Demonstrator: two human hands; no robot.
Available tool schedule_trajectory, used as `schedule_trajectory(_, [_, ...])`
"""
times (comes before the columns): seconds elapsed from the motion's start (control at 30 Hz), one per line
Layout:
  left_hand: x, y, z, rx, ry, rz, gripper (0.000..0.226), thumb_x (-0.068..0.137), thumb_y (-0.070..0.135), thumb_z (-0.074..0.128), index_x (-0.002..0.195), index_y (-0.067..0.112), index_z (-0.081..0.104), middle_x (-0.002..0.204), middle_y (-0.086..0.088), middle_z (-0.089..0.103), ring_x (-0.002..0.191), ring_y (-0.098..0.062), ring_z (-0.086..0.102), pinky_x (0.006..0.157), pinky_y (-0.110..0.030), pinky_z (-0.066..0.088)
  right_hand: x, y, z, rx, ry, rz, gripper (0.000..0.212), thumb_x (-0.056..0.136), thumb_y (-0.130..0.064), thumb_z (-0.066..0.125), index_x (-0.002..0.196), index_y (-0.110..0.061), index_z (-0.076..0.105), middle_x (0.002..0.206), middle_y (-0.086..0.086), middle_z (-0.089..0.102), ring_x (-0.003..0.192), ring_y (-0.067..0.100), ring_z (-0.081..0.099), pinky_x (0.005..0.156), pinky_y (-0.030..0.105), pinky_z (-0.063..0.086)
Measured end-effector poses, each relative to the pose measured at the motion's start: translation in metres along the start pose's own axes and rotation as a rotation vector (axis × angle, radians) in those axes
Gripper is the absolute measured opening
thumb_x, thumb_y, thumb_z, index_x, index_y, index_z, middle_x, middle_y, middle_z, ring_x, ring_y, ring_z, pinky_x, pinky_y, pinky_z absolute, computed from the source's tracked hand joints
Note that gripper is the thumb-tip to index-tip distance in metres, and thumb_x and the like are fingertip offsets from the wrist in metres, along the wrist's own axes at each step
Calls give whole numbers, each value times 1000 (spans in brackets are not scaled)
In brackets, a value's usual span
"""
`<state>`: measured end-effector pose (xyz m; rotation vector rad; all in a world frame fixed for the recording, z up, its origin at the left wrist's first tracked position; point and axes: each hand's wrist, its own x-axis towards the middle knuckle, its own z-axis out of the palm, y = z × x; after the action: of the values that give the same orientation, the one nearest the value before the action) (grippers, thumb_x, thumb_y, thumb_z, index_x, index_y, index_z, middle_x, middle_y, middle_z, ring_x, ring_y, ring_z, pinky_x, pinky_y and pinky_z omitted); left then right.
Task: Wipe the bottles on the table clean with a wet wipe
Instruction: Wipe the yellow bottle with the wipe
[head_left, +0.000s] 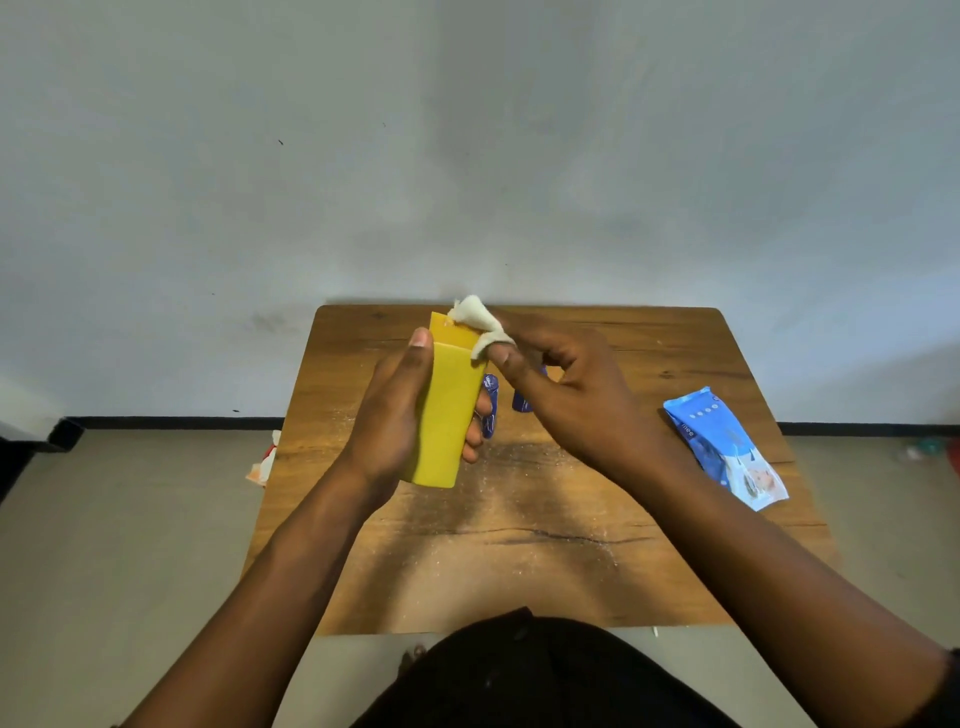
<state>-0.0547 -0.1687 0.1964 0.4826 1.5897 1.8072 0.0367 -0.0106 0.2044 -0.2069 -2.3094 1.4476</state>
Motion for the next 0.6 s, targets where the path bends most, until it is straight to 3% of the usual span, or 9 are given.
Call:
schedule_trajectory(0.03, [0,0,2,14,-1,8,61,111,46,26,122,-2,62,87,-25,68,62,-32,62,58,-41,55,0,0,2,-28,36,-21,23,102,-18,67,116,-37,72,84,-33,69,84,-7,67,71,10,48])
schedule_trajectory(0.13, [-2,1,7,34,-5,13,60,111,45,26,118,-2,63,85,-25,68,60,-32,62,57,-41,55,2,2,9,-73,190,-68,15,96,-18,76,109,-23,81,81,-21,70,72,1,65,65,25,50])
schedule_trajectory(0.2, [-3,0,9,16,-13,8,62,112,44,26,115,-7,62,84,-25,67,59,-31,61,55,-40,54,3,2,13,-78,288,-62,11,93,-20,78,103,-20,83,80,-18,71,72,2,64,66,25,48])
schedule_trajectory(0.27, [-4,-1,10,-14,-23,-5,64,112,44,26,113,-10,60,85,-26,66,60,-31,60,56,-40,54,5,2,16,-46,323,-20,8,94,-21,77,100,-19,83,81,-14,74,72,2,65,65,24,48])
schedule_trajectory(0.33, [-5,-3,8,-34,-13,-32,63,112,46,27,118,-7,61,87,-27,66,62,-32,61,58,-40,54,9,2,17,63,311,73,9,98,-21,73,99,-19,82,83,-6,77,73,10,70,64,34,54])
schedule_trajectory(0.43, [-4,-3,3,-120,20,-89,66,110,52,27,130,0,61,93,-24,68,67,-33,63,62,-40,56,12,5,14,193,362,130,14,103,-20,66,109,-23,79,95,0,80,91,21,73,81,46,57])
schedule_trajectory(0.5, [-1,-3,-2,-186,61,-98,68,109,55,26,123,5,69,94,-21,69,72,-32,65,65,-40,57,9,7,14,101,347,35,19,106,-18,60,115,-24,76,106,0,77,97,19,70,80,41,56])
schedule_trajectory(0.6, [0,-1,-1,-247,101,-90,71,110,55,24,106,12,80,97,-19,73,79,-32,69,71,-42,59,1,7,22,-239,268,-173,27,99,-12,61,122,-12,74,120,4,64,107,19,61,85,27,48])
